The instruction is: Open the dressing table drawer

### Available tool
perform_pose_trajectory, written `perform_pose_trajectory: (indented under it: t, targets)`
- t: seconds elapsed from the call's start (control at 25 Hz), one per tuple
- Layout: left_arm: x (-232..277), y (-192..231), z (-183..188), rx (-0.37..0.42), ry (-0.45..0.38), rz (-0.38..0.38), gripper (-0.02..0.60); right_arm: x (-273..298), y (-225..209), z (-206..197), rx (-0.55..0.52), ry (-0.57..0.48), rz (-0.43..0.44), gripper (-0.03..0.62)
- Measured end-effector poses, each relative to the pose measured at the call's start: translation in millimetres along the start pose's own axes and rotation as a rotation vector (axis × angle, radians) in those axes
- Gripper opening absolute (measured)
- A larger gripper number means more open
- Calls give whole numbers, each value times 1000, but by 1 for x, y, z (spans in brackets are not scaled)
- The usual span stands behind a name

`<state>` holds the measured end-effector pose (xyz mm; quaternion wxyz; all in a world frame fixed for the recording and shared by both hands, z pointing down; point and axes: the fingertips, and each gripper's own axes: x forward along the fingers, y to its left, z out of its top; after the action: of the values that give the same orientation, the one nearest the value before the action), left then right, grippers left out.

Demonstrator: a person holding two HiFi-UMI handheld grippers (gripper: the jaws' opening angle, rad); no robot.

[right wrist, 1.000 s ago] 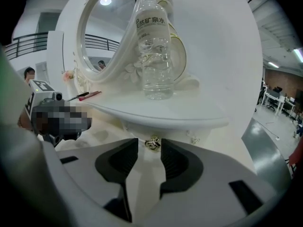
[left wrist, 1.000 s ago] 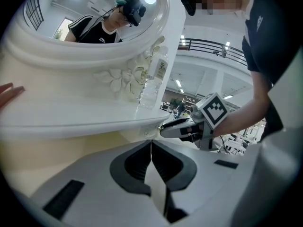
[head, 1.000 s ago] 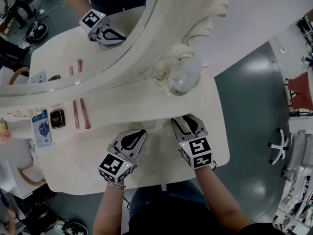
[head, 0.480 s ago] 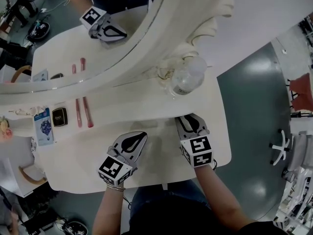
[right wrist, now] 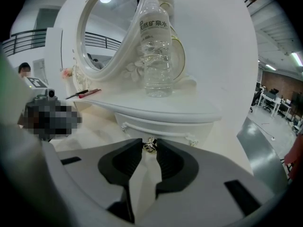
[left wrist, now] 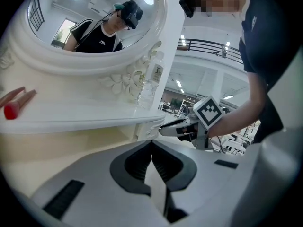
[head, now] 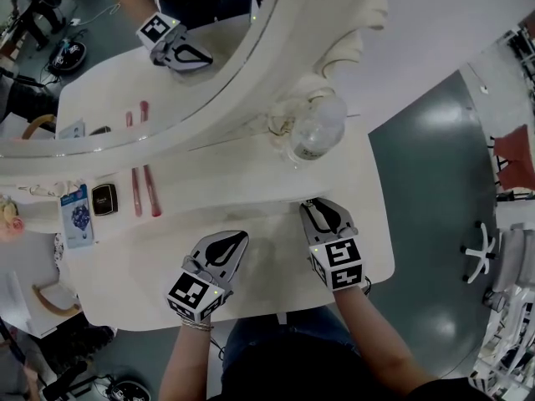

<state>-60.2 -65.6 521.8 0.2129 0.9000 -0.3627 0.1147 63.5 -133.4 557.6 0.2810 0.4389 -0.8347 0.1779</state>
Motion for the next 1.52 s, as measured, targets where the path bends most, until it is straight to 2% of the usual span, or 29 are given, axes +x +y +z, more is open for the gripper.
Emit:
perform_pose_trajectory:
  t: [1.52]
  targets:
    - [-3,-22,-8,14,14,-26,15,-30,15,-30,5,33,3,110]
